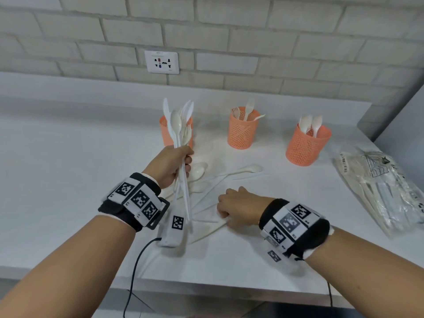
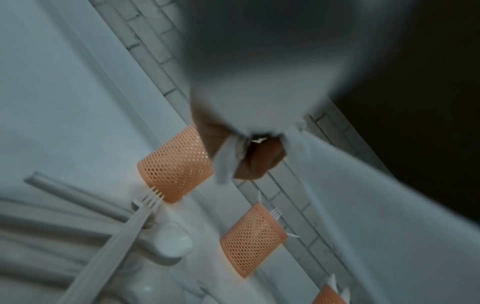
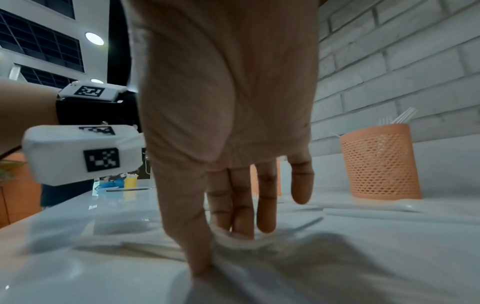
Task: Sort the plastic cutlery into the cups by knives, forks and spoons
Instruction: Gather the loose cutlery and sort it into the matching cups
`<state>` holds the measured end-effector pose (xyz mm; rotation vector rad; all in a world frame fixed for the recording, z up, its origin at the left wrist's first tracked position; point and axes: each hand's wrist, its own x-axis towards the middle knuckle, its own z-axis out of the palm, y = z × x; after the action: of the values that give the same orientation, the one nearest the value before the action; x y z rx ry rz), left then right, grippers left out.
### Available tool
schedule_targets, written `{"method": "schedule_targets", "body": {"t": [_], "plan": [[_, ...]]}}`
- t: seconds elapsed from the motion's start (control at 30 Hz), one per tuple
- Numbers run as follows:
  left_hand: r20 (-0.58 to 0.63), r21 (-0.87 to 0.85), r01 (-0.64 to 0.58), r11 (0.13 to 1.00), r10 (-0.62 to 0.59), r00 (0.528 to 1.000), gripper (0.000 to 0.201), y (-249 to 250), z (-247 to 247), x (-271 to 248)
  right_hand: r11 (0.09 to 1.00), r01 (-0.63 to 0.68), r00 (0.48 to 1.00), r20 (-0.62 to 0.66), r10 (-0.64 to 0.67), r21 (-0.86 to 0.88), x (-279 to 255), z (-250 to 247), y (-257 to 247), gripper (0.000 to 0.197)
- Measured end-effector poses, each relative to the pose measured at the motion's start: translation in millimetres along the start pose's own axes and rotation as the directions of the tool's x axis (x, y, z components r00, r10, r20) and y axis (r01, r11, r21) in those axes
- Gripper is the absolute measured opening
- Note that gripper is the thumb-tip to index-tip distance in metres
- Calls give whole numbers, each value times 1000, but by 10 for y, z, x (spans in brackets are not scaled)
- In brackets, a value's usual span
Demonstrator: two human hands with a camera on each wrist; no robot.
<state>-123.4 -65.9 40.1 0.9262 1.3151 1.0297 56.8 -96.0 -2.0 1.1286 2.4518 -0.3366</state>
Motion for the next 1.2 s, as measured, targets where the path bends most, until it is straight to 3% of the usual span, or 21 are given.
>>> {"method": "schedule_targets", "body": {"t": [0.13,0.3,0.4,0.57,0.67,0.77,0.9,1.03,1.13,1.2], "plan": [[43,58,-2,998,0,999,19,-39,79,-15,981,27,999,38,-20,-193,-72,-44,31,11],[147,155,7,988,-30,989,15,-118,210,-22,1000,5,1000,-4,-5,5,-169,-81,210,11],[223,191,3,982,-47,974,15,-147,299,-15,998,-42,999,-24,43,35,-275,-193,329,14],[230,211,-89,973,39,972,26,-84,482,-5,952,-88,987,-156,43,-293,-401,-548,479,39],[248,201,-156,967,103,963,17,-30,592,-17,891,-84,974,-228,-22,-446,-444,-746,469,36],[382,73,-145,987,106,918,18,-2,686,-42,856,-109,953,-299,-55,-506,-455,-887,466,32],[411,43,-173,984,140,901,17,11,729,-19,877,-124,920,-385,-74,-463,-443,-962,528,29],[400,16,-188,982,166,901,19,21,763,20,925,-46,840,-515,-168,-378,-393,-932,628,20],[350,-16,-197,980,190,917,17,29,816,51,956,18,660,-715,-231,-293,-282,-867,738,26],[332,-52,-183,982,190,924,12,28,859,67,975,19,536,-821,-197,-222,-240,-864,801,33]]}}
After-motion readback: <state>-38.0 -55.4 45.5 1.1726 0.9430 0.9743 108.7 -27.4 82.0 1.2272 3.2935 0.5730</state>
